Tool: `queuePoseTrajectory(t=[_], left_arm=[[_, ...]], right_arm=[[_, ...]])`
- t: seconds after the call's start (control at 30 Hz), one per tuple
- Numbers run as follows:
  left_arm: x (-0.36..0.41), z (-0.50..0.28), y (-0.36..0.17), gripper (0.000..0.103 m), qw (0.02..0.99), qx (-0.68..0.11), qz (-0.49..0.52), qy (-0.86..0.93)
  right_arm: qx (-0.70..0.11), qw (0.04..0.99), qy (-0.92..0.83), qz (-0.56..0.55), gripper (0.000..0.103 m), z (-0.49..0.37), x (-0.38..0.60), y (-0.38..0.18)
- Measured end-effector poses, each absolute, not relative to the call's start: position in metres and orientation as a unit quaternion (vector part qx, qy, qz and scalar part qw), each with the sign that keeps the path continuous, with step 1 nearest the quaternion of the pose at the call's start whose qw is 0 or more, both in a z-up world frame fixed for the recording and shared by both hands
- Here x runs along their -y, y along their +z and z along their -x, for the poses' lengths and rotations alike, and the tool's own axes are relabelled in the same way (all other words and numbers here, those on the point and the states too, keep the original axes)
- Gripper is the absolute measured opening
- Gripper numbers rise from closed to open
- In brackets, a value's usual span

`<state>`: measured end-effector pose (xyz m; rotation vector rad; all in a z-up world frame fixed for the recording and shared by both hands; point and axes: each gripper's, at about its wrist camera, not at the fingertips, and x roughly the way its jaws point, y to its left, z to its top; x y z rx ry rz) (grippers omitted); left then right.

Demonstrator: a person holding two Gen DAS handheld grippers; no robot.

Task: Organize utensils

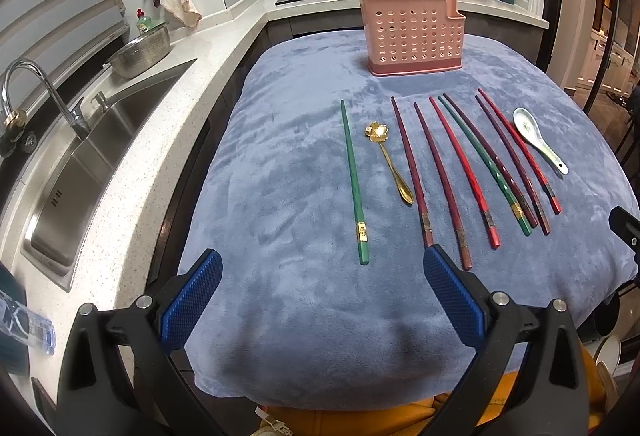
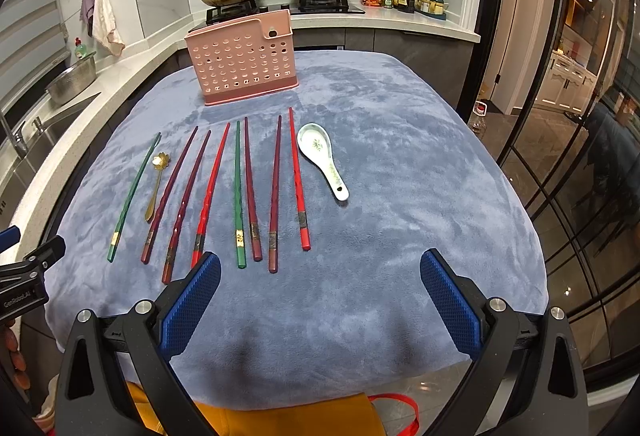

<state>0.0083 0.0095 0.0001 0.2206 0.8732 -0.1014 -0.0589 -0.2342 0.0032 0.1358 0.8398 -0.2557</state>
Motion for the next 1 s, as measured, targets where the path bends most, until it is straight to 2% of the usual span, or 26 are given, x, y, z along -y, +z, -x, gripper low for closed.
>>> queuePoseTrajectory(t=[0.53, 0.77, 1.0], left_arm=[[-0.01, -0.015, -0.003, 0.096, 0.896, -0.428, -0.097, -0.063], [-0.029, -0.037, -0.024, 0.096, 0.881, -0.468, -0.051, -0.045], [-0.027, -0.054, -0.044, 0.096, 0.872, -0.484, -0.066, -0.037]], right_arm=[[-0.406, 0.902, -0.132, -0.066, 0.096, 0.056, 0.239, 0.0], [-0.414, 0.894, -0.15, -0.078, 0.096, 0.039, 0.262, -0.013], [-0.424, 0.889, -0.154, -0.078, 0.096, 0.018, 0.278, -0.026]])
